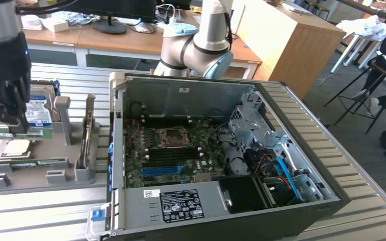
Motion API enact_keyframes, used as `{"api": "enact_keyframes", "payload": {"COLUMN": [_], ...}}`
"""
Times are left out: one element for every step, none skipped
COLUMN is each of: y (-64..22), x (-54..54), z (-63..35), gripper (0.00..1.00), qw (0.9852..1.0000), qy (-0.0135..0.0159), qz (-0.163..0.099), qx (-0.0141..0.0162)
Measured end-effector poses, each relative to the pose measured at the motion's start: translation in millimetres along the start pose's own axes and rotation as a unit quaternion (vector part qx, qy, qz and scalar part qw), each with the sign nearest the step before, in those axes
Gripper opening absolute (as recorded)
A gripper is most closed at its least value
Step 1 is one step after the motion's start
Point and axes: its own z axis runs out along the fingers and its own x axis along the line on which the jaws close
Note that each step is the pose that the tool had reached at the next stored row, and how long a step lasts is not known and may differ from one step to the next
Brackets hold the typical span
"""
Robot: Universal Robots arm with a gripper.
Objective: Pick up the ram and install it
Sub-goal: 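Pick up the ram and move it above insertion slot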
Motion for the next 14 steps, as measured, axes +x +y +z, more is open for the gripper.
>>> {"api": "enact_keyframes", "payload": {"y": [0.0, 0.0, 0.0, 0.0, 0.0, 0.0, 0.0, 0.0, 0.1, 0.1, 0.2, 0.2, 0.2, 0.3], "x": [0.2, 0.3, 0.3, 0.3, 0.3, 0.3, 0.3, 0.3, 0.3, 0.3, 0.3, 0.3, 0.2, 0.2], "z": [0.0, -0.1, -0.1, -0.1, -0.1, -0.1, -0.1, -0.1, -0.2, -0.2, -0.8, -1.8, -2.9, -4.7], "gripper": [0.12, 0.12, 0.12, 0.12, 0.12, 0.12, 0.12, 0.12, 0.12, 0.12, 0.12, 0.12, 0.12, 0.12], "qw": [1.0000, 0.9999, 0.9999, 0.9999, 0.9999, 0.9999, 0.9999, 0.9999, 0.9999, 0.9999, 0.9999, 0.9999, 0.9999, 0.9999], "qy": [-0.0070, -0.0145, -0.0152, -0.0153, -0.0153, -0.0153, -0.0153, -0.0153, -0.0153, -0.0153, -0.0153, -0.0153, -0.0153, -0.0153], "qz": [0.000, -0.001, -0.001, -0.001, -0.001, -0.001, -0.001, -0.001, -0.001, -0.001, -0.001, -0.001, -0.001, -0.001], "qx": [-0.0001, -0.0003, -0.0004, -0.0003, -0.0003, -0.0004, -0.0004, -0.0004, -0.0004, -0.0003, -0.0004, -0.0004, -0.0004, -0.0004]}}
